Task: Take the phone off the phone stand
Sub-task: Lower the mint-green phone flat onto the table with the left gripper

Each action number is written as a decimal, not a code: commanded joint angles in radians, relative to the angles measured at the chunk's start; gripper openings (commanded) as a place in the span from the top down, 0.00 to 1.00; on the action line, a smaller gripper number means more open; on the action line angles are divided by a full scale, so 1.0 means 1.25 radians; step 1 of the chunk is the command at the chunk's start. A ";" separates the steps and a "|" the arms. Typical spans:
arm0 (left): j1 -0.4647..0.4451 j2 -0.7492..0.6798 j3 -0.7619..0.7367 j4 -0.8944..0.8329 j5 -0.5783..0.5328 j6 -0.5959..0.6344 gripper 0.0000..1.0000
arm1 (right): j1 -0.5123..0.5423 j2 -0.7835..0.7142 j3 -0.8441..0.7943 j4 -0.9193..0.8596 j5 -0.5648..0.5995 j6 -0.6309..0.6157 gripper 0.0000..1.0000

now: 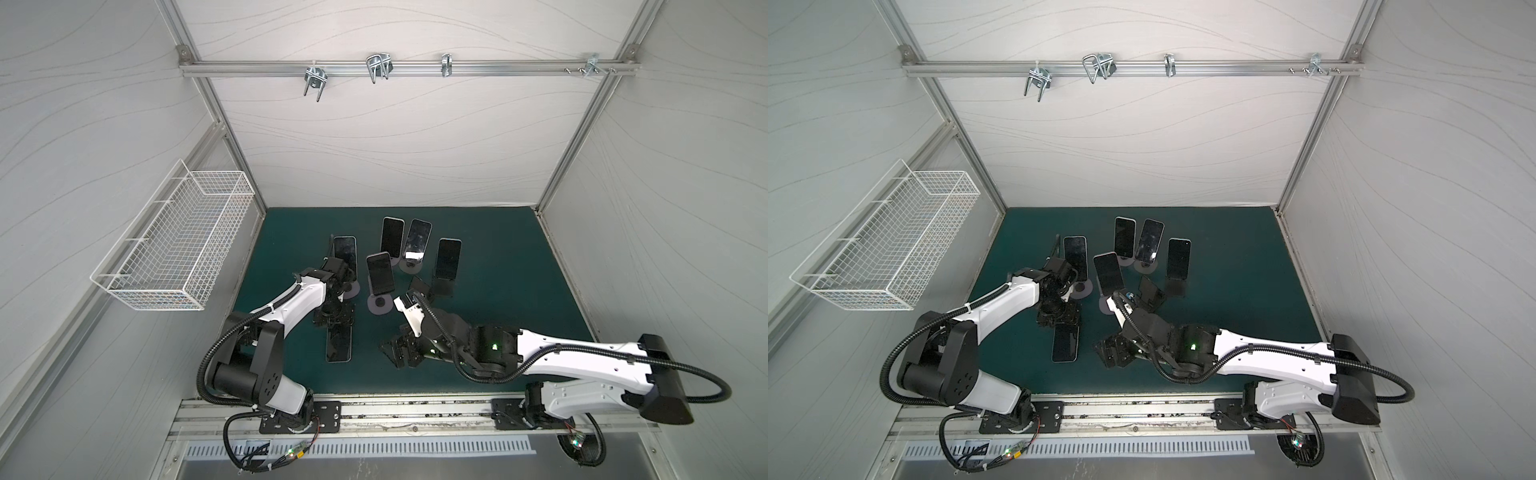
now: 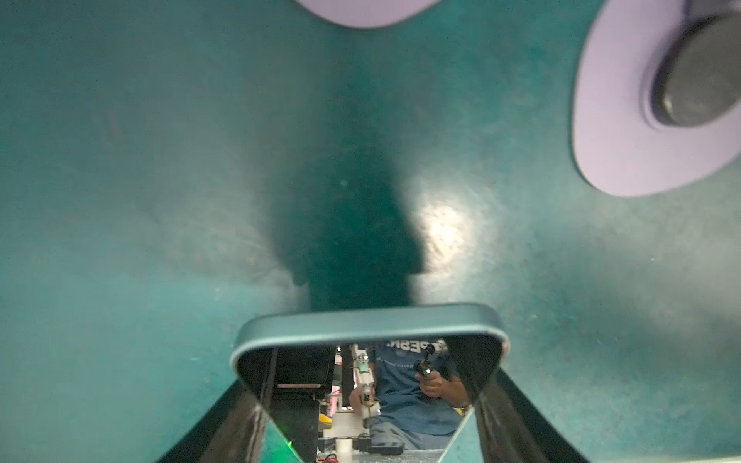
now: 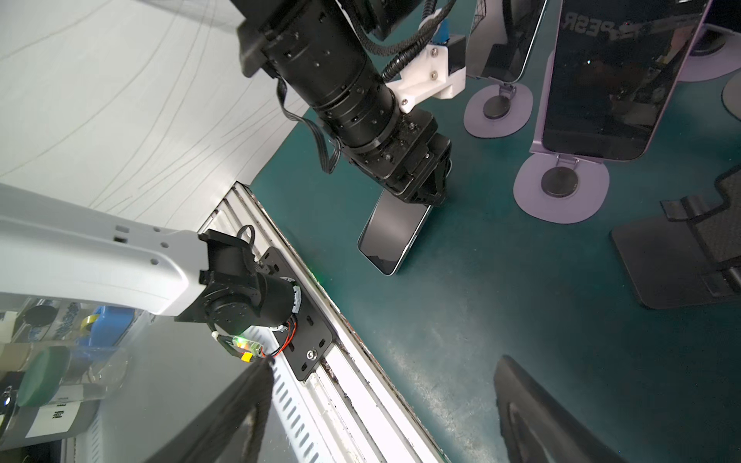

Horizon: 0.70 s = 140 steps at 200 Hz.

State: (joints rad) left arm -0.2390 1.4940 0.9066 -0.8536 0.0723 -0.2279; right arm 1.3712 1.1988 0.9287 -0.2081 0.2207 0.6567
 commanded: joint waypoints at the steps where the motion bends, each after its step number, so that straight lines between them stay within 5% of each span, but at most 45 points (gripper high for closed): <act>1: 0.017 -0.003 0.032 0.003 0.004 -0.004 0.42 | 0.007 -0.032 -0.008 0.016 0.040 -0.001 0.13; 140: 0.047 -0.024 -0.045 0.040 0.033 -0.064 0.42 | 0.016 -0.008 -0.004 0.034 0.050 0.011 0.13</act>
State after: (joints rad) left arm -0.1833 1.4738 0.8379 -0.7849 0.1139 -0.2760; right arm 1.3819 1.1713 0.9100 -0.1848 0.2752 0.6590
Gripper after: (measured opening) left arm 0.725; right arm 0.870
